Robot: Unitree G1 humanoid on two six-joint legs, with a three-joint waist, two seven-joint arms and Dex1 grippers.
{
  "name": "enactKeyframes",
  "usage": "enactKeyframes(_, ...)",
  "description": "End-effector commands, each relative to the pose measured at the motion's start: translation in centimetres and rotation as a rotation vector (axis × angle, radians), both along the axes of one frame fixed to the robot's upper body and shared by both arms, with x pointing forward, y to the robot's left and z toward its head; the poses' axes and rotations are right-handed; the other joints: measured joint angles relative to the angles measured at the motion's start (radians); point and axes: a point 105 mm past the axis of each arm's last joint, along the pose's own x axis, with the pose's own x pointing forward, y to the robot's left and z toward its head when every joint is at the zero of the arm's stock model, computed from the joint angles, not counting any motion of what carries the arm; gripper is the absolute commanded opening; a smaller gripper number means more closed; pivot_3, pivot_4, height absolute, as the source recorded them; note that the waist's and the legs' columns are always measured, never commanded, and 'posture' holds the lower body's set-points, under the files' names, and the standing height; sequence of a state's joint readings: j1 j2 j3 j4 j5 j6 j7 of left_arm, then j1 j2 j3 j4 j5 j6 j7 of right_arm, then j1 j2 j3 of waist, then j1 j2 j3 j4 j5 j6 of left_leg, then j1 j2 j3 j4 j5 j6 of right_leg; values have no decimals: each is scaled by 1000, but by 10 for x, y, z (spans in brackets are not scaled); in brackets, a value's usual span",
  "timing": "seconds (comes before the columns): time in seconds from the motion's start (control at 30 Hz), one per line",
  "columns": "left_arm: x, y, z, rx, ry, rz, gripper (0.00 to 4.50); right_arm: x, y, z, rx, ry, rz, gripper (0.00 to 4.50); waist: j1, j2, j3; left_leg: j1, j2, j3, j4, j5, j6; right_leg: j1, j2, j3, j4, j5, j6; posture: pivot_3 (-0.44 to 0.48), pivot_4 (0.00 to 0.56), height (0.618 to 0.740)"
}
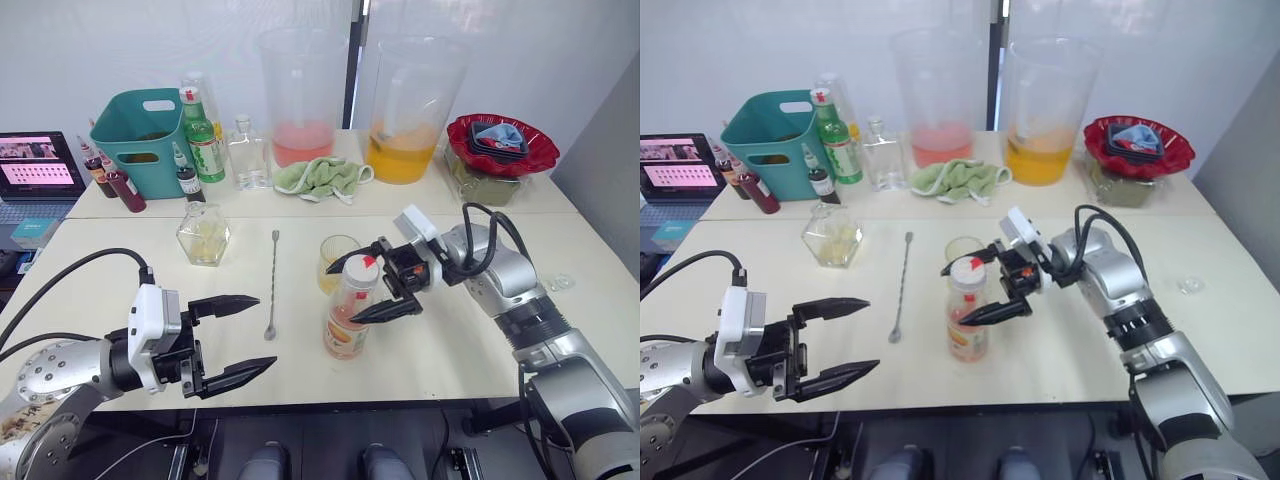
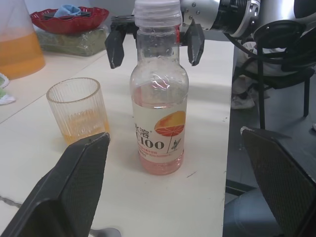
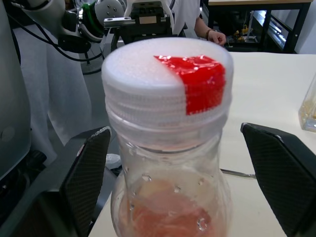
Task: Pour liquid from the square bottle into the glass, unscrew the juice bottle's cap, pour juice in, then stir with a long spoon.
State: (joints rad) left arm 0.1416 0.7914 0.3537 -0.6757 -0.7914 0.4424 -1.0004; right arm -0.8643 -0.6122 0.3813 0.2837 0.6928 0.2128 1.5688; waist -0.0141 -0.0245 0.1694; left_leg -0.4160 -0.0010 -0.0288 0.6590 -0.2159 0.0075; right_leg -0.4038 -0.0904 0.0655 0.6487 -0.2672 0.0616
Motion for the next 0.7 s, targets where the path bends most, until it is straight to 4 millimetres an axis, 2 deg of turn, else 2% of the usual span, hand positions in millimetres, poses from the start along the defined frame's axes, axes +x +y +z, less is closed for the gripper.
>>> enactKeyframes(0.03, -4, -4, 7, 5, -38, -14, 4500, -6, -3, 13, 31, -24, 62, 3293, 0, 0, 0, 0, 0, 0, 0, 0, 0, 0, 0, 0, 0, 0, 0, 0, 150, 740)
enactKeyframes(0.1, -4, -5, 6, 6, -37, -18, 4500, -7, -4, 12, 31, -17, 63, 2494, 0, 0, 0, 0, 0, 0, 0, 0, 0, 0, 0, 0, 0, 0, 0, 0, 150, 740)
enactKeyframes(0.17, -1, -6, 6, 5, -38, -25, 4500, -9, -6, 14, 41, 2, 64, 1892, 1, 0, 0, 0, 0, 0, 0, 0, 0, 0, 0, 0, 0, 0, 0, 0, 150, 740)
enactKeyframes(0.23, 1, -7, 7, 4, -43, -32, 4500, -10, -8, 16, 48, 5, 60, 1475, 2, 0, 0, 0, 0, 0, 0, 0, 0, 0, 0, 0, 0, 0, 0, 0, 150, 740)
enactKeyframes(0.5, 17, -10, 9, 1, -45, -113, 4500, -13, -16, 34, 163, 42, -132, 1411, 2, 0, 0, 0, -1, 0, 0, 0, 0, 0, 0, -1, 0, 0, 0, 0, 150, 740)
enactKeyframes(0.7, 28, -21, 7, -22, -21, -216, 4500, -26, -20, 29, 177, -24, -375, 1411, 3, 0, 0, 0, -1, 0, 0, 0, 0, 0, 1, -1, 0, 0, 0, 0, 150, 740)
